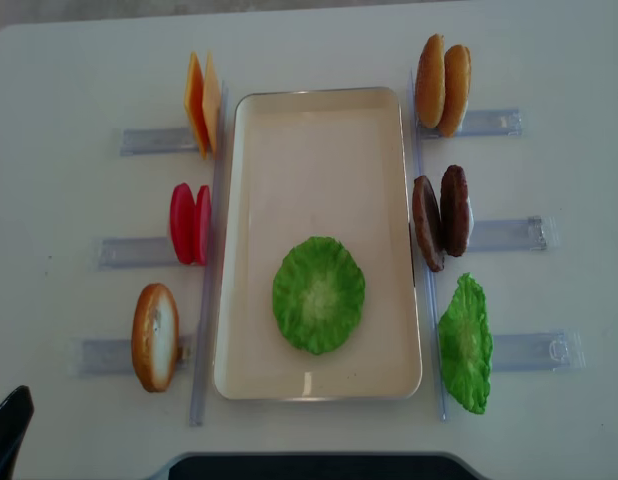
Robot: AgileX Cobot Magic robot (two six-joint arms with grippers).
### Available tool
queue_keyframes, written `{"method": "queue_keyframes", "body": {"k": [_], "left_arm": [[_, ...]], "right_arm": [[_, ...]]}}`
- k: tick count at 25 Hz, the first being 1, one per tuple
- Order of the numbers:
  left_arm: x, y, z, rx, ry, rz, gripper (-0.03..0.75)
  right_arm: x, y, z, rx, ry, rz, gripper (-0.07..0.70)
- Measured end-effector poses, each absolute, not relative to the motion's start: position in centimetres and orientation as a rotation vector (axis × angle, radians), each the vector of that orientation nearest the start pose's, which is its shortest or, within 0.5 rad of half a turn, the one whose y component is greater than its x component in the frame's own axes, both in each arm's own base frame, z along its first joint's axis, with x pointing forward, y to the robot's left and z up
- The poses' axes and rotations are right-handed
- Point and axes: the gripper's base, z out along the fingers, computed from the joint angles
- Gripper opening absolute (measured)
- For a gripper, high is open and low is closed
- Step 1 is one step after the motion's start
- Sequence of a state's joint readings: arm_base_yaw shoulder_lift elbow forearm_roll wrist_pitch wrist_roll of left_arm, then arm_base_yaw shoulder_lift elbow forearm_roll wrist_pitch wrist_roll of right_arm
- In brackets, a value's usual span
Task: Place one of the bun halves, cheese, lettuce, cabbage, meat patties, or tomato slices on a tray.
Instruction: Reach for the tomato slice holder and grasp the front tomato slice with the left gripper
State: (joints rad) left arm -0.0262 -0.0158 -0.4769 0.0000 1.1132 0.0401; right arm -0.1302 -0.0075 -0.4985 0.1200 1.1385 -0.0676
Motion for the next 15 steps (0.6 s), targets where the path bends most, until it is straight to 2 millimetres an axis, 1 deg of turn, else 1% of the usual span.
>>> {"method": "queue_keyframes", "body": {"k": [4,11,15], "left_arm": [[-0.6,0.0,26.7,0.070,2.112,0.008,0.651],[0.9,0.0,26.7,0.074,2.228,0.016,0.651],[1.7,0.3,27.8,0.064,2.311,0.055,0.651]], "right_arm": [[-0.8,1.1,27.1,0.054,2.109,0.027,0.515],[-0.8,1.1,27.1,0.054,2.109,0.027,0.514],[-0.8,1.1,27.1,0.054,2.109,0.027,0.514]]}}
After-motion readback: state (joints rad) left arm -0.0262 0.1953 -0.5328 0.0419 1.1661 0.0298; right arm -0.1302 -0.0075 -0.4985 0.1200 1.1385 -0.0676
